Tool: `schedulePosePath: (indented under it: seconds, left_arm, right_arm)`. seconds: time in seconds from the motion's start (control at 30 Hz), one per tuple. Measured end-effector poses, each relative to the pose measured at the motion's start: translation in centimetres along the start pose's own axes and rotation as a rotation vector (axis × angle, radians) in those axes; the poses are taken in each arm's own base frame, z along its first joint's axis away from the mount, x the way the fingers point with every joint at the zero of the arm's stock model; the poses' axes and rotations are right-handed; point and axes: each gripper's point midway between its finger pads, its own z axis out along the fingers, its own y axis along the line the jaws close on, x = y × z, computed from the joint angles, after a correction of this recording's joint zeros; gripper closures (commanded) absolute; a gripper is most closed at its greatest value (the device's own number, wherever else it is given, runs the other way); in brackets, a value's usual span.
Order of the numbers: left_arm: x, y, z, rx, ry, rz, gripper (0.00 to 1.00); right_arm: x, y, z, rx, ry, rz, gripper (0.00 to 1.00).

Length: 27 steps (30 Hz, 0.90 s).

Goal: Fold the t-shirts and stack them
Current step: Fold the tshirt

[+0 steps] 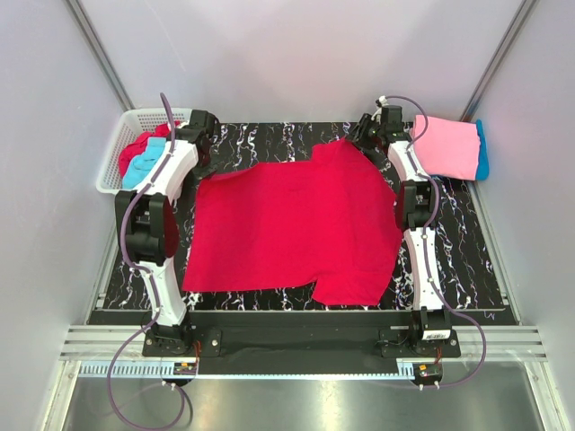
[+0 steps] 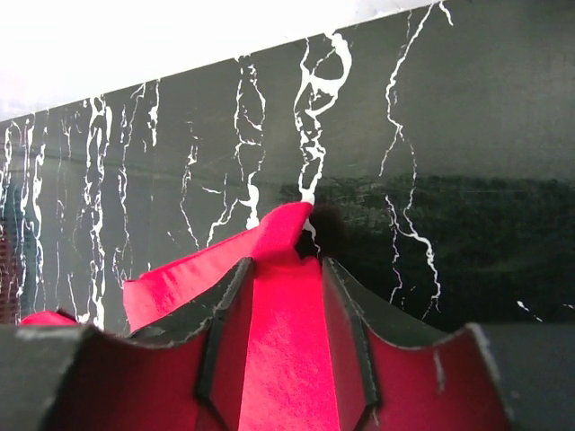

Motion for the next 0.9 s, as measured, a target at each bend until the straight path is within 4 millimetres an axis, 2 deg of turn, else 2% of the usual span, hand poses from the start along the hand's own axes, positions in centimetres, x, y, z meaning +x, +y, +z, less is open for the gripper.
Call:
schedulePosePath:
  seconds: [0.03, 0.07, 0.13, 0.2, 0.5, 0.6, 0.77, 0.9]
  left_arm:
    - [0.0, 0.0, 0.0, 0.000, 0.000, 0.000, 1.00]
    - [0.0, 0.0, -0.1, 0.001, 0.000, 0.000, 1.00]
    - [0.1, 0.0, -0.1, 0.001, 0.001, 0.002, 1.00]
    - [0.2, 0.0, -0.1, 0.001, 0.001, 0.003, 1.00]
    - [0.4, 0.0, -0.1, -0.001, 0.004, 0.006, 1.00]
    - [0.4, 0.0, -0.3, 0.003, 0.002, 0.006, 1.00]
    - [0.4, 0.5, -1.2, 0.005, -0.006, 0.004, 1.00]
    - [0.4, 0.8, -1.9, 0.011, -0.016, -0.001, 1.00]
  right_arm:
    - [0.0, -0.1, 0.0, 0.003, 0.001, 0.000, 0.61]
    - [0.1, -0.1, 0.0, 0.005, 0.002, 0.001, 0.74]
    - [0.3, -0.2, -0.1, 0.010, 0.010, -0.002, 0.92]
    - [0.5, -0.4, -0.1, 0.019, 0.017, 0.004, 1.00]
    - [0.7, -0.7, -0.1, 0.031, 0.021, -0.003, 1.00]
    - [1.1, -0.6, -0.8, 0.043, 0.040, 0.002, 1.00]
    - [1.9, 0.4, -4.1, 0.087, 0.096, 0.009, 1.00]
    - [1.2, 2.0, -7.6, 0.119, 0.094, -0.013, 1.00]
